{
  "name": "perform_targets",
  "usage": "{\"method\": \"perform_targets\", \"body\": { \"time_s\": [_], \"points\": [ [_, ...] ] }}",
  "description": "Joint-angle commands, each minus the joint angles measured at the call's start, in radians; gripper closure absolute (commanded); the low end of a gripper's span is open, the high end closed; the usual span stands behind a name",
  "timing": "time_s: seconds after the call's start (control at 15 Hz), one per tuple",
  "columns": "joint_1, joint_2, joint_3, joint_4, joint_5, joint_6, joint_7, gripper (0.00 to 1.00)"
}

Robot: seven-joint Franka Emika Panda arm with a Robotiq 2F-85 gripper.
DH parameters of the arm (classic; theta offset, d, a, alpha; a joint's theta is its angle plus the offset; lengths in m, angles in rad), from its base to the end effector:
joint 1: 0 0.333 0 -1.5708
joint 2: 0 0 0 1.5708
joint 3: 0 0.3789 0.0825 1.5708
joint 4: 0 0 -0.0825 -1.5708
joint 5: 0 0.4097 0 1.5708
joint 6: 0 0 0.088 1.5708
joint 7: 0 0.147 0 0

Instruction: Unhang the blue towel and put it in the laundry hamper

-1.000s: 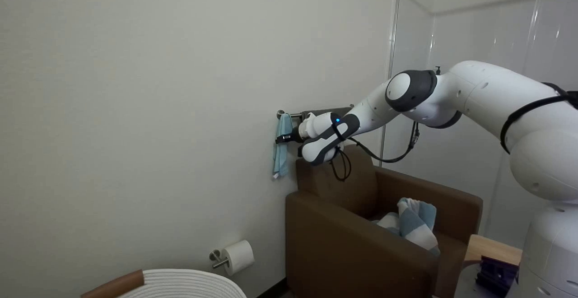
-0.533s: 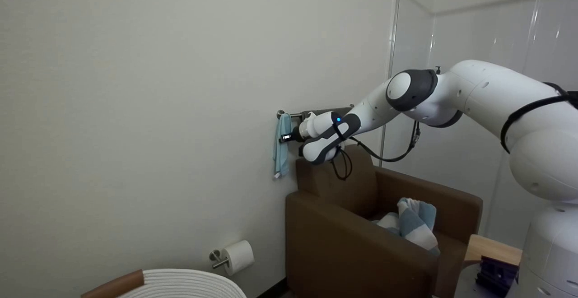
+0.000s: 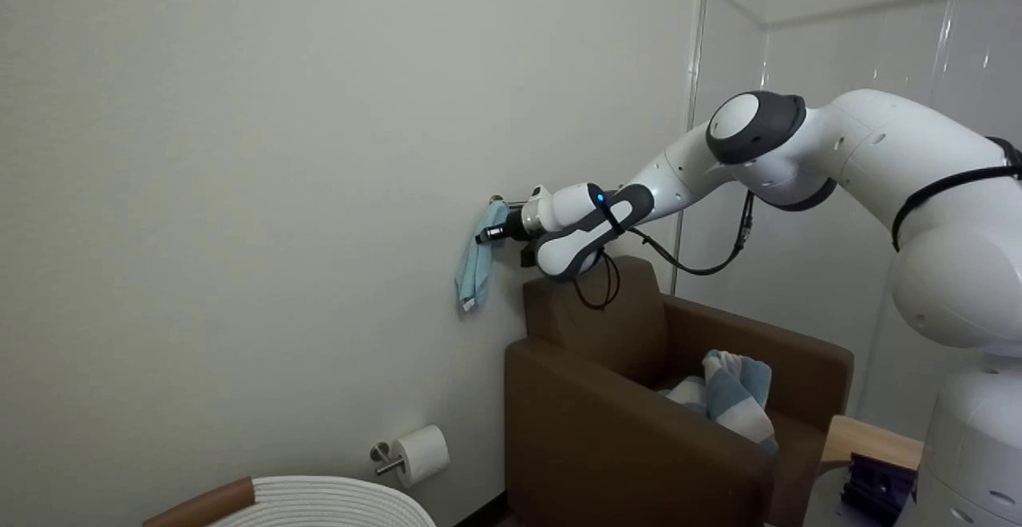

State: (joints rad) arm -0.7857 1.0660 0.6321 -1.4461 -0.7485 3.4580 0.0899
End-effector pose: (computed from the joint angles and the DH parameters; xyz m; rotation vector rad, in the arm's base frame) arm 0.8172 -0.2337 0.2698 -2.5247 -0.0053 -1.7065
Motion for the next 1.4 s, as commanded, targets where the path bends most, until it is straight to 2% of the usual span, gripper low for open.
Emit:
{"method": "perform_targets", "body": {
  "time_s": [0.0,0.27,0.47,0.6,0.73,0.8,0.87,0.93,1.07,1.13,1.2,1.27,1.33],
  "points": [
    [-0.075,-0.098,0.077,-0.139,-0.061,0.0,0.014,0.91],
    [-0.105,-0.15,0.138,-0.167,-0.075,-0.019,0.02,0.91],
    [-0.14,-0.208,0.196,-0.196,-0.041,-0.179,0.051,0.91],
    [-0.135,-0.269,0.195,-0.19,0.0,-0.324,0.077,0.92],
    [-0.084,-0.355,0.112,-0.173,0.009,-0.407,0.143,0.92],
    [-0.027,-0.44,0.023,-0.207,0.181,-0.404,0.05,0.92],
    [-0.049,-0.446,0.034,-0.194,0.046,-0.459,0.188,0.92],
    [-0.026,-0.492,-0.017,-0.21,0.06,-0.477,0.203,0.91],
    [-0.012,-0.557,-0.067,-0.231,0.046,-0.55,0.251,0.92],
    [0.081,-0.648,-0.206,-0.283,0.262,-0.544,0.129,0.92],
    [0.111,-0.687,-0.255,-0.305,0.315,-0.577,0.125,0.92],
    [0.04,-0.694,-0.19,-0.31,0.189,-0.634,0.228,0.91],
    [0.064,-0.739,-0.232,-0.334,0.202,-0.672,0.227,0.92]
  ]
}}
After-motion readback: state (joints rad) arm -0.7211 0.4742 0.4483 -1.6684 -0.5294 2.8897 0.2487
